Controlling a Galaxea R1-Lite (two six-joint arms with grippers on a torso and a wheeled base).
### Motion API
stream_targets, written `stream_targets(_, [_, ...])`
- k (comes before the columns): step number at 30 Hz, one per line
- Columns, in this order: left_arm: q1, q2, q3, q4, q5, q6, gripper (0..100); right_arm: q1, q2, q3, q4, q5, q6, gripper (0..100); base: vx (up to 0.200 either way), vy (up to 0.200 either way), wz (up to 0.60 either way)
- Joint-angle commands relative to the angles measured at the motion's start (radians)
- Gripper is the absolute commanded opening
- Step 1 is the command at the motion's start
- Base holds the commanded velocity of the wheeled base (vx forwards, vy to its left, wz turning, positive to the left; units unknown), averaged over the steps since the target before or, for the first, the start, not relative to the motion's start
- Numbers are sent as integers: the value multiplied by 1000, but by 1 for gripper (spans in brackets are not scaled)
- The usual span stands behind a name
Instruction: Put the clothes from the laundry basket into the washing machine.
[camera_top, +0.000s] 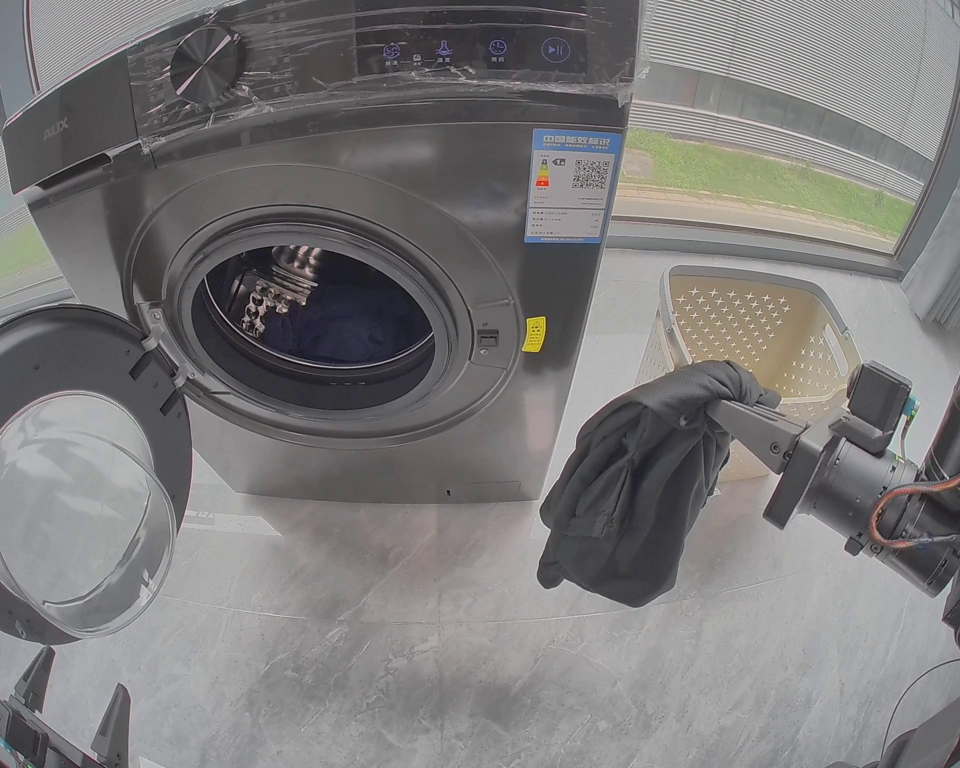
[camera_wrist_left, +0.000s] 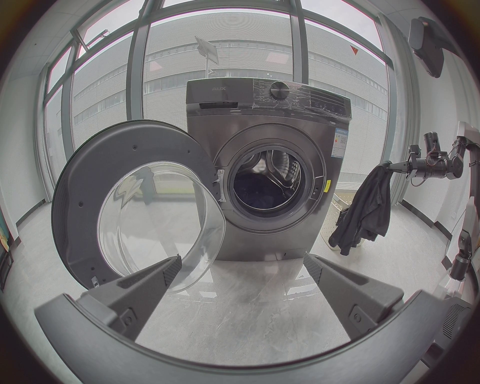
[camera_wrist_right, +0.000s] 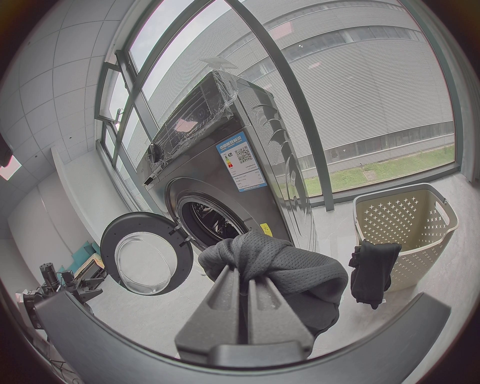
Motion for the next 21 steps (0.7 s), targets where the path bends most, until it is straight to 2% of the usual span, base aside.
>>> stream_targets(1, [-1,-16,15,0,0,0,100,1,2,0,0,0,0,0,0,200,0])
stream_targets(11, [-1,-16,15,0,0,1,100,-1,2,0,0,0,0,0,0,200,0])
stream_targets(20, [-1,-16,15,0,0,1,100,-1,2,5,-1,0,0,0,0,0,0])
stream_targets(21, [-1,-16,15,0,0,1,100,-1,2,5,-1,2,0,0,-200,0,0])
